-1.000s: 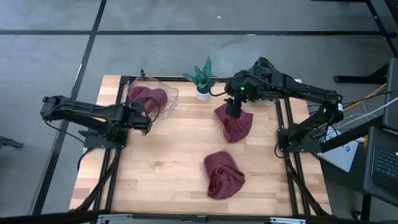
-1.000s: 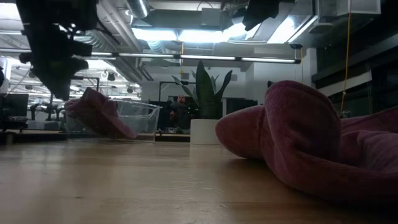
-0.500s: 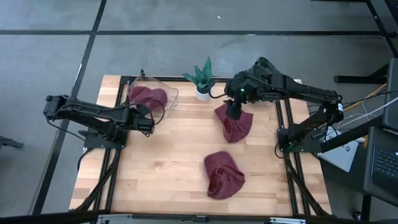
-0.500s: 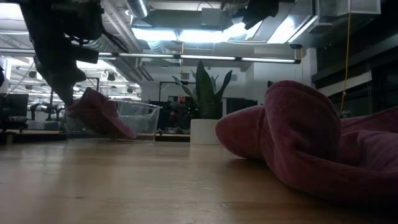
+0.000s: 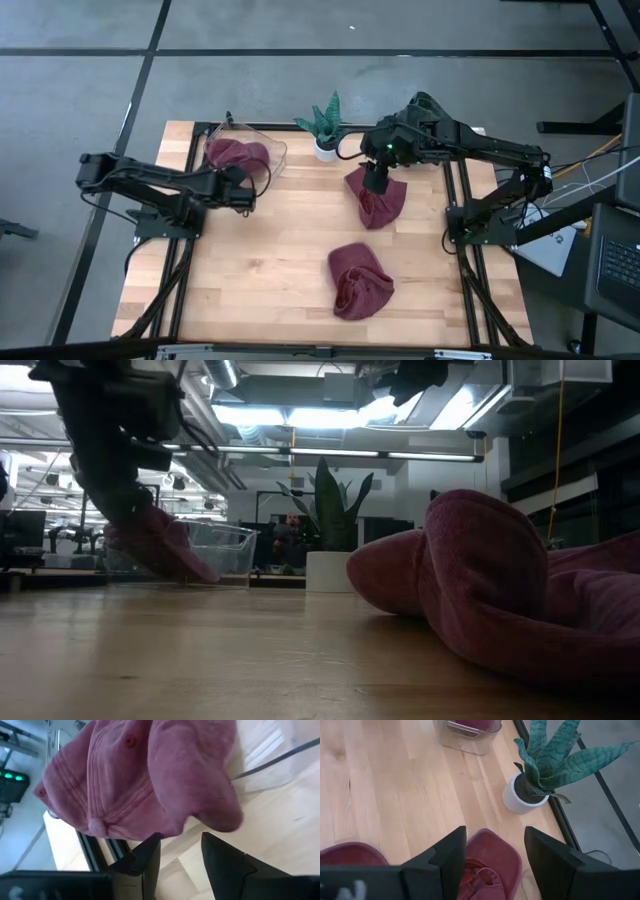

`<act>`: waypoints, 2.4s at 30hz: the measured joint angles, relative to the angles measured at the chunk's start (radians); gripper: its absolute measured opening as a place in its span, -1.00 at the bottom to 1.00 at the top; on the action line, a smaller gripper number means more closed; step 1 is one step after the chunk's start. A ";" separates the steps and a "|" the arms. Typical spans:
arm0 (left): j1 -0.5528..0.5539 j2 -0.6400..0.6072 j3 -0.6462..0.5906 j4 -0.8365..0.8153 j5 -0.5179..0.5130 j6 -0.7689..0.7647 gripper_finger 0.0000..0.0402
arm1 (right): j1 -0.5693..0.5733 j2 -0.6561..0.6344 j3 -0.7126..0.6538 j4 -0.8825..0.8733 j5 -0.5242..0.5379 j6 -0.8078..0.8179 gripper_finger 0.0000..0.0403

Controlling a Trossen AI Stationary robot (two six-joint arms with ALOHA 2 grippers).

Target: Pick & Place hat

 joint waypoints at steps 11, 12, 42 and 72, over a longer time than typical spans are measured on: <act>0.067 0.000 0.044 -0.010 0.029 0.015 -0.98 | 0.000 0.000 0.000 0.000 0.000 0.001 0.00; 0.067 0.000 0.059 -0.015 0.013 0.020 -0.99 | 0.000 0.000 0.000 0.000 0.000 0.001 0.00; 0.220 0.000 0.278 0.094 -0.199 0.428 -0.99 | 0.000 0.000 0.000 -0.001 -0.012 0.051 0.00; -0.052 0.000 0.352 -0.295 0.040 0.305 -0.34 | 0.000 0.000 0.000 -0.038 0.005 -0.034 0.00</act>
